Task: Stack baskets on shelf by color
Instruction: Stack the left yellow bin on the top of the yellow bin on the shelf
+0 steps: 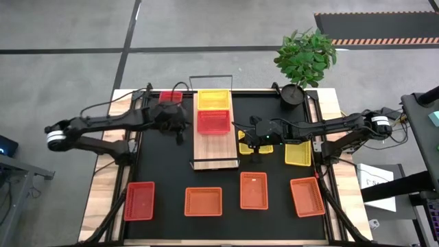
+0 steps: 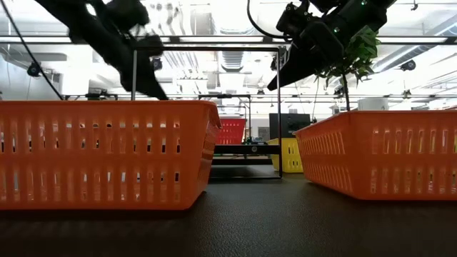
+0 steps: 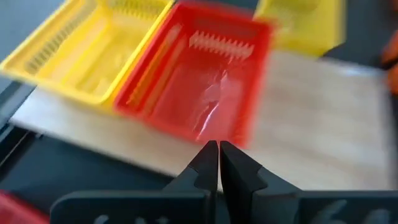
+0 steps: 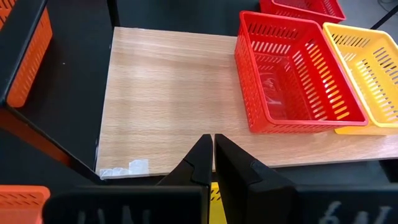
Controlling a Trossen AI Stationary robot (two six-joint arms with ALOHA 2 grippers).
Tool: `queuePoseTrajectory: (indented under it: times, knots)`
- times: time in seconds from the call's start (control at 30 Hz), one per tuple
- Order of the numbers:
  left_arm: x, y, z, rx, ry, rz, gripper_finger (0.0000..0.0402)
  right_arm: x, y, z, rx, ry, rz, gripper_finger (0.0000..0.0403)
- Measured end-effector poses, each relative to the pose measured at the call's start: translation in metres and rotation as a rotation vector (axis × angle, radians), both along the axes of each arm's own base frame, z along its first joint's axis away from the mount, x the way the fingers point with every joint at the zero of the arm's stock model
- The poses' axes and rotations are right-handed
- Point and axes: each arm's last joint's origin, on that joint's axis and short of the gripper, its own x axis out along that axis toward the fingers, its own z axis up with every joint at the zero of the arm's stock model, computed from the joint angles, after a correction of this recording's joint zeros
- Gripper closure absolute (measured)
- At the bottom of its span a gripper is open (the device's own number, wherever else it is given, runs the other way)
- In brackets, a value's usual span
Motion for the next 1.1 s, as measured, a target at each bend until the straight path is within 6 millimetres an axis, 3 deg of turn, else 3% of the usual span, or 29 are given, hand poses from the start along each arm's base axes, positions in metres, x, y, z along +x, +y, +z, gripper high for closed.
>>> queuePoseTrajectory:
  times: [0.2,0.5,0.73,1.1]
  knots:
    - [-0.005,-0.048,0.017,0.051,-0.095,-0.050,0.0402,0.000,0.000,0.000,0.020,-0.003,-0.016,0.0394]
    - [-0.008,-0.096,0.014,0.059,-0.168,-0.148,0.0402,0.000,0.000,0.000,0.026,-0.005,-0.020,0.0381]
    - [-0.009,-0.109,0.011,0.052,-0.182,-0.215,0.0402,-0.008,0.000,0.003,0.027,0.028,-0.021,0.0326]
    - [-0.009,-0.110,0.011,0.106,-0.172,-0.244,0.0402,-0.020,0.012,0.009,0.061,0.209,-0.012,0.0245]
